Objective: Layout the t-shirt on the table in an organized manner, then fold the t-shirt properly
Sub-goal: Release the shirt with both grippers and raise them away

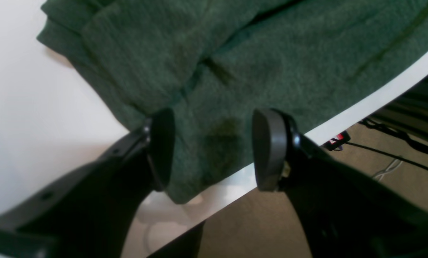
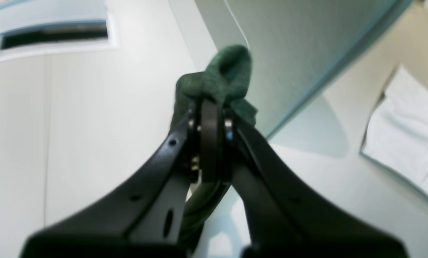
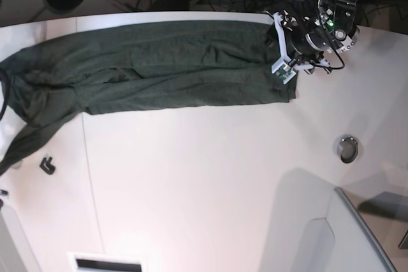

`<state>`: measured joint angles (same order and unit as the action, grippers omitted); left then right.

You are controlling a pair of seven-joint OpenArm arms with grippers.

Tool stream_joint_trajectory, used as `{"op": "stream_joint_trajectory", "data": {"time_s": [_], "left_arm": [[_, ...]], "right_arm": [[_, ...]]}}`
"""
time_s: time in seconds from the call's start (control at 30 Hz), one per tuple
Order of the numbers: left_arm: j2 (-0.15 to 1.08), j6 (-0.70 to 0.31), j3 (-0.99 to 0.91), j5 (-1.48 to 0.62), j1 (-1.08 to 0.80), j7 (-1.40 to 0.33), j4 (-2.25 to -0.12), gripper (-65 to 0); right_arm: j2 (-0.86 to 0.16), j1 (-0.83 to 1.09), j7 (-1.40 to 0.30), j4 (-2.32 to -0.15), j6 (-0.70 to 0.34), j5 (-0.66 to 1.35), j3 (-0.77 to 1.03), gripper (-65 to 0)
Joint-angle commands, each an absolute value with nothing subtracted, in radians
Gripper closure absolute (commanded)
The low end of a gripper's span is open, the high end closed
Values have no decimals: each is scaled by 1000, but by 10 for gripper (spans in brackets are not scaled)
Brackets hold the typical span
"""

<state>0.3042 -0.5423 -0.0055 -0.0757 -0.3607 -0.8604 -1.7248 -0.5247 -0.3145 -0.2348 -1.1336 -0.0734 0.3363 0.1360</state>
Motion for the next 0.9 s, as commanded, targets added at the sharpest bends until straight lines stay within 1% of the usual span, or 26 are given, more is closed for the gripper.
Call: {"op": "stream_joint_trajectory", "data": {"time_s": [0.0,0.07,0.13,0.3,0.43,0.63,0.7,0.83,0.87], "left_arm": [[312,-538,-10,-77,-355,-851,-1745,-327],[312,-538,-10,-77,-355,-851,-1768,-327],[312,-538,-12,-79,-360,-851,-1816,-327],[294,-538,-71,-85,-354,-855,-1888,-327],[288,-539,-110,-85,-352,-855,-1890,-327],[286,-542,-214,-87,-358,-855,-1894,-327],[286,-576,-283,-87,-360,-855,-1894,-327],[283,-698,-444,-87,-360,-855,-1890,-327],[275,-698,-489,-87,-358,-855,-1888,-327]], "right_arm": [[-547,-309,-269,-1216,-51,337,168,0],[-532,-255,-387,-1337,-41,337,213,0],[-503,-200,-469,-1449,-41,337,265,0],[-433,-47,-598,-1701,-41,337,384,0],[-394,53,-699,-1867,-42,337,400,0],[-328,185,-722,-2000,-42,337,444,0],[-318,225,-723,-2022,-42,337,458,0],[-308,302,-720,-2025,-45,340,455,0],[-294,318,-720,-2025,-51,340,455,0]]}}
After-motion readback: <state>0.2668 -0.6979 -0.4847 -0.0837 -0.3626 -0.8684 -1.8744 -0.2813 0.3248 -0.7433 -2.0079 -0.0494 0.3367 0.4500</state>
